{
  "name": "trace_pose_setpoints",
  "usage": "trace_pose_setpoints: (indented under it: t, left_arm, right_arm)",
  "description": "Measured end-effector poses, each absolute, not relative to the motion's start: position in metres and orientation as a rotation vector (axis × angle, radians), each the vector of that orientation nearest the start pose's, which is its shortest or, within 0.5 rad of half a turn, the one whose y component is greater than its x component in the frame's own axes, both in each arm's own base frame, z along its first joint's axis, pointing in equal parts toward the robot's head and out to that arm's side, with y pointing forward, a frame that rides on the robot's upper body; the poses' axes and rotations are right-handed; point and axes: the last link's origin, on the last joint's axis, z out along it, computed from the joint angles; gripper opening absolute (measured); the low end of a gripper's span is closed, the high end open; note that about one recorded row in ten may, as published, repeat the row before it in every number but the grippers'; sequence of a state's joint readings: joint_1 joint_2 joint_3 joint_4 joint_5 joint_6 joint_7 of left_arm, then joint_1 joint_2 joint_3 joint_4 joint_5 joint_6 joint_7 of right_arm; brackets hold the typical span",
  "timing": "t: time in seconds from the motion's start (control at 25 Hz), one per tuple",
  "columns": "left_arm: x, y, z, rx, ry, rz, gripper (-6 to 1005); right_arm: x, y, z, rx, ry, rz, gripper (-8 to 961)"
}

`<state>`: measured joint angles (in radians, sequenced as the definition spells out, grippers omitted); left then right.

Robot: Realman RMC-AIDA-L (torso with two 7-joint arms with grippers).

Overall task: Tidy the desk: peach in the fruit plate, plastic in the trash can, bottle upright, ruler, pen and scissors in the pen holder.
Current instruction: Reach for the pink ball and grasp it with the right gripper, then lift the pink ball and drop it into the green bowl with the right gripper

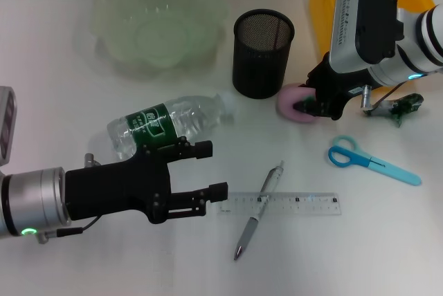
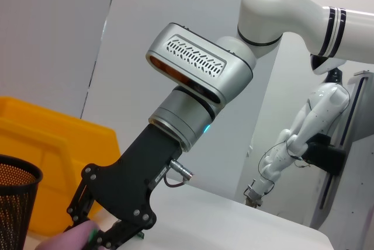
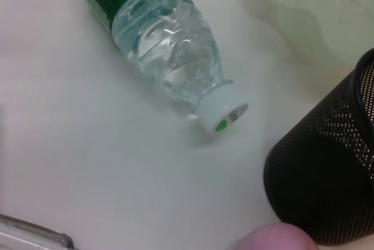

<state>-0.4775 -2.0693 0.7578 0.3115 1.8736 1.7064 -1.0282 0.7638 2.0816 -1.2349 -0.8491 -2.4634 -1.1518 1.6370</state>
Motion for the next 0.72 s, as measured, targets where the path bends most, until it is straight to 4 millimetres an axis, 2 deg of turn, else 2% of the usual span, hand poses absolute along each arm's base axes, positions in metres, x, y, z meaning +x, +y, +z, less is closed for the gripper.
trace_pose_setpoints:
  t: [0.12,0.32,0.56,0.72]
  left_arm:
    - [-0.2663,0.2624,-0.0456,-2.813,-0.529,-1.052,770]
    - [-0.2663,0.2623,-0.0455,-2.813,-0.529,-1.053,770]
    - [-0.2668,0.2616,-0.0455,-2.812,-0.529,-1.054,770]
    - [-0.2669,0.2615,-0.0455,-2.812,-0.529,-1.054,770]
  right_arm:
    - [0.2029,0.4076,-0.0383,-2.797,-0.001,-0.397,328]
    - [0.2023,0.4076,-0.0381,-2.798,-0.003,-0.396,212]
    - [0.1998,0.4063,-0.0363,-2.812,-0.002,-0.387,127]
    - [0.1942,0.4037,-0.0338,-2.836,-0.007,-0.37,119]
